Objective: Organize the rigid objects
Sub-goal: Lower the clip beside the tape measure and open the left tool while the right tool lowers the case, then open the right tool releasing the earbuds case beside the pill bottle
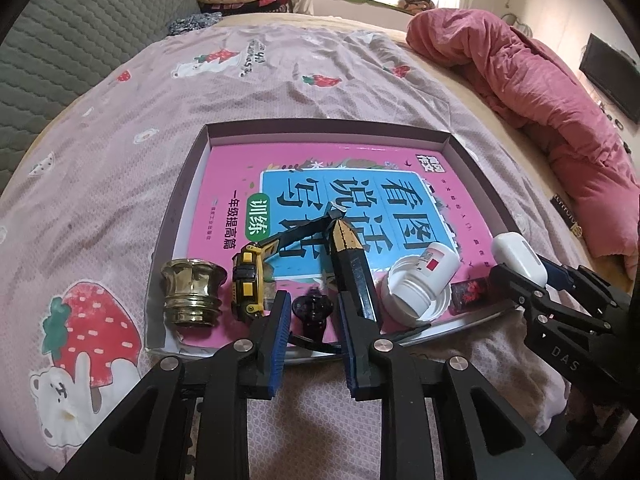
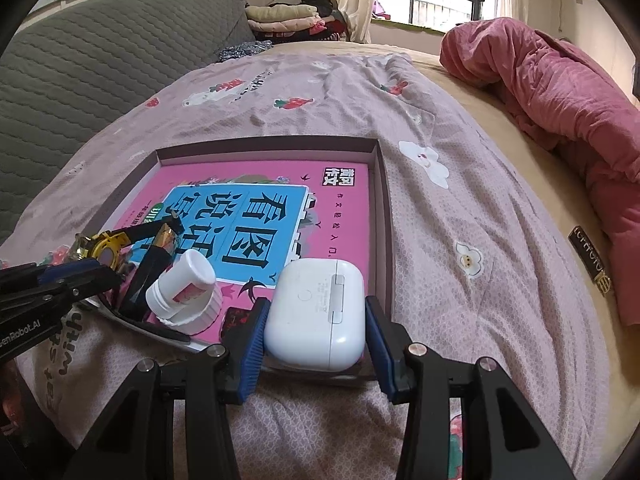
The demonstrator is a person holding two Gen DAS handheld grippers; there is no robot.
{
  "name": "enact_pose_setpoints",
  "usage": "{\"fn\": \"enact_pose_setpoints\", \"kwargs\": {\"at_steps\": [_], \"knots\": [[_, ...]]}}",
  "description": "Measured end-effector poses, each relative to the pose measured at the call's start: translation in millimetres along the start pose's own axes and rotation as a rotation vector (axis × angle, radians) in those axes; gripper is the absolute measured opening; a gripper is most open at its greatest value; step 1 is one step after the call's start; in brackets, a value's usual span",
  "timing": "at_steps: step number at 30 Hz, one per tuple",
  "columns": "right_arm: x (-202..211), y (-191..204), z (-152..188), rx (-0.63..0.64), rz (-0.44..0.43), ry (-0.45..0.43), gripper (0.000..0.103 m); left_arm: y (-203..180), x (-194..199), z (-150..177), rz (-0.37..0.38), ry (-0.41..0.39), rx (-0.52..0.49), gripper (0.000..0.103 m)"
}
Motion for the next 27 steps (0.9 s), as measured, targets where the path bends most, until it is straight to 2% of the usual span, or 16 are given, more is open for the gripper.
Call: {"fn": "enact_pose_setpoints", "kwargs": {"at_steps": [8, 14, 27], "knots": [[-2.7, 0.8, -1.1, -0.012, -0.005, 0.020, 0.046, -2.8, 4.1, 0.1, 0.011, 0.000, -0.004, 0.042], [-8.6, 1.6, -4.9, -0.024, -0.009, 0.047, 0.046, -3.2, 10.5, 0.1, 0.008, -0.010, -0.006, 0.049], [-20.9, 3.4, -6.7, -0.012, 0.017, 0.077, 0.046, 1.0, 21.9, -2.4, 0.001, -0.025, 0.009, 0.052]]}}
Point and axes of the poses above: each gripper's, at about its wrist camera, not at the fingertips, and x roughly against the way its jaws point, y to its left, z to its underside, the point moved 6 cm from there along -x, roughly the way its jaws point
